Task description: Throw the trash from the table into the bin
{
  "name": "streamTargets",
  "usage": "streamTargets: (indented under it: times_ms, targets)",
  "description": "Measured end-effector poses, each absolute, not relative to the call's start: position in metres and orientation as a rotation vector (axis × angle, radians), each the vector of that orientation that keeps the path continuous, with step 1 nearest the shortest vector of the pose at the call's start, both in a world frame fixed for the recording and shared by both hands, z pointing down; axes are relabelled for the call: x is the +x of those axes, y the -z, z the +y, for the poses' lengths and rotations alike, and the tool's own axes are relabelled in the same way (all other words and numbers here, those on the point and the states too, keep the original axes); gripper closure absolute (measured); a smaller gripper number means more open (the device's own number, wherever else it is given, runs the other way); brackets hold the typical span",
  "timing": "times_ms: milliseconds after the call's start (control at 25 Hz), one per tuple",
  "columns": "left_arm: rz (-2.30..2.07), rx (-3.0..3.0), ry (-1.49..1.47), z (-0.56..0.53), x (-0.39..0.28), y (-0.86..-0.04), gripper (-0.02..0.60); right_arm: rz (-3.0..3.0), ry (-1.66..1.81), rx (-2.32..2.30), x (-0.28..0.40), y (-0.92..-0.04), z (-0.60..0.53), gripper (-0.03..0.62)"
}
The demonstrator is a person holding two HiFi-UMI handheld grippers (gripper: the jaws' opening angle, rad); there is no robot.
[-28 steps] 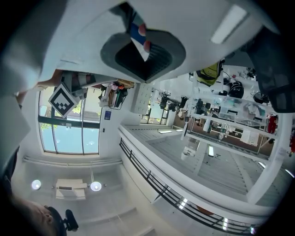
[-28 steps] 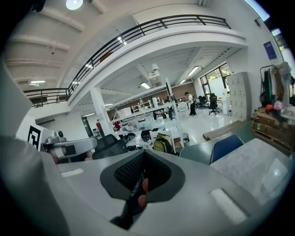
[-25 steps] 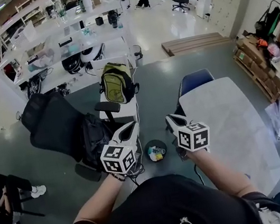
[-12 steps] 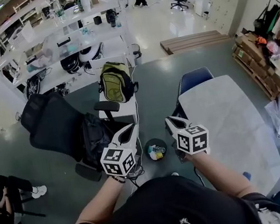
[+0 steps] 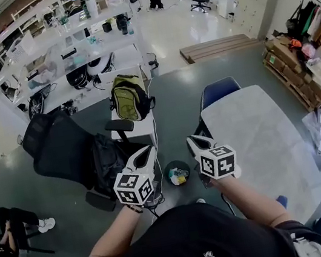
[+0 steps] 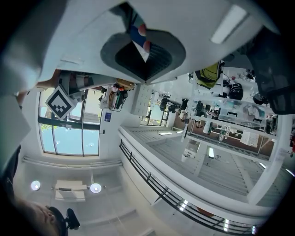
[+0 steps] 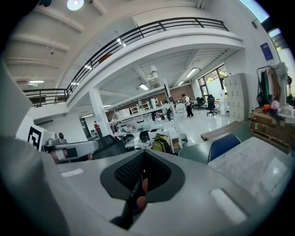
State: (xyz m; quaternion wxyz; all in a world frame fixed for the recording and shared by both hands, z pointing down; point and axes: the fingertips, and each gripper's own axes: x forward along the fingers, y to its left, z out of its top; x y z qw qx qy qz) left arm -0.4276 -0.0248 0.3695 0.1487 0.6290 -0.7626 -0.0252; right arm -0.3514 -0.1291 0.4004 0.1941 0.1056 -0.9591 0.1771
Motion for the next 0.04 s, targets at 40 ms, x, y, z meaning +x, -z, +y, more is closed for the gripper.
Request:
streamTargets:
  times_ms: [40]
  targets:
    - [-2.193, 1.808, 0.071, -0.0254, -0.4262, -0.3692, 0.58, -2.691, -0.495, 0.296, -0.3502, -0.3997, -0.1297, 0.566]
